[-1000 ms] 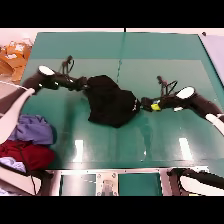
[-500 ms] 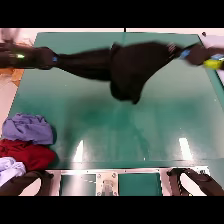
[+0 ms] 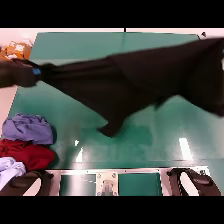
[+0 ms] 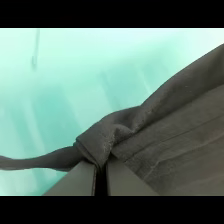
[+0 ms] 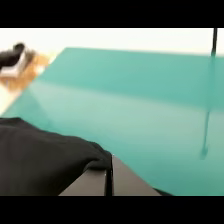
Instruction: Fold the shirts.
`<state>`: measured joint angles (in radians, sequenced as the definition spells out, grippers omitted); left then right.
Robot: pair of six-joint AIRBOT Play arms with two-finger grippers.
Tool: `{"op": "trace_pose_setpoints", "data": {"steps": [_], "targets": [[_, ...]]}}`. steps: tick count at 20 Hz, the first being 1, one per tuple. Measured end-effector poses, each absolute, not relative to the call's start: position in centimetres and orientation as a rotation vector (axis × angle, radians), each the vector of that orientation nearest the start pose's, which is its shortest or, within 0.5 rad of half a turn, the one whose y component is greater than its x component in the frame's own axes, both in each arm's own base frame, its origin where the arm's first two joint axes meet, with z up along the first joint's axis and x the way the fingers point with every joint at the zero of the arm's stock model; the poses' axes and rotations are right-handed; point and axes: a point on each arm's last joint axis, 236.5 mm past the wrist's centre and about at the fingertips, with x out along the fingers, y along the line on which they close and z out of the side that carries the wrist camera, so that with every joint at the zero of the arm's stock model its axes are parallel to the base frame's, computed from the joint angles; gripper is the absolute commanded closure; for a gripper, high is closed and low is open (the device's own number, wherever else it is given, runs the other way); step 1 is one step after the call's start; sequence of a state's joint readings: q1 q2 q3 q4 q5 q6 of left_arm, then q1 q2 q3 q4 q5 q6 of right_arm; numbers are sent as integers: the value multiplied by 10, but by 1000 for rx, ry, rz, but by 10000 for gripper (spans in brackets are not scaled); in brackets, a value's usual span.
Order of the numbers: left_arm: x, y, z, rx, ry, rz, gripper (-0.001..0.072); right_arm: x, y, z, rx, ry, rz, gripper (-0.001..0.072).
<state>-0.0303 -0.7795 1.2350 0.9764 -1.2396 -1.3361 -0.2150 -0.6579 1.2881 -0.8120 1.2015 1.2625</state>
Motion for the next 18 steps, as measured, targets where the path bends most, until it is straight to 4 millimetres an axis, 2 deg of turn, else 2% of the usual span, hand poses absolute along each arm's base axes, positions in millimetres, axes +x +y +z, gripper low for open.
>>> {"op": "trace_pose_setpoints", "data": {"steps": [3, 8, 9, 10, 11, 13, 14, 16, 17, 18], "targets": [[314, -146, 173, -260, 805, -595, 683, 312, 95, 241, 283, 600, 491, 696], [347, -155, 60, -424, 910, -566, 680, 358, 102, 81, 424, 879, 449, 695], [353, -156, 42, -455, 930, -553, 465, 365, 103, 54, 449, 925, 432, 672], [359, -156, 25, -485, 952, -537, 94, 371, 104, 35, 471, 961, 417, 626], [366, -155, 12, -508, 960, -517, 1, 379, 103, 21, 488, 979, 402, 614], [383, -149, -2, -538, 961, -480, 0, 397, 98, 10, 501, 988, 379, 267], [393, -143, 0, -551, 944, -464, 0, 409, 92, 16, 507, 968, 369, 240], [412, -124, 12, -565, 911, -443, 0, 426, 73, 36, 516, 924, 354, 248], [418, -112, 21, -571, 902, -437, 0, 428, 64, 47, 525, 915, 355, 334], [421, -99, 27, -572, 909, -432, 0, 426, 54, 57, 544, 914, 350, 360]]}}
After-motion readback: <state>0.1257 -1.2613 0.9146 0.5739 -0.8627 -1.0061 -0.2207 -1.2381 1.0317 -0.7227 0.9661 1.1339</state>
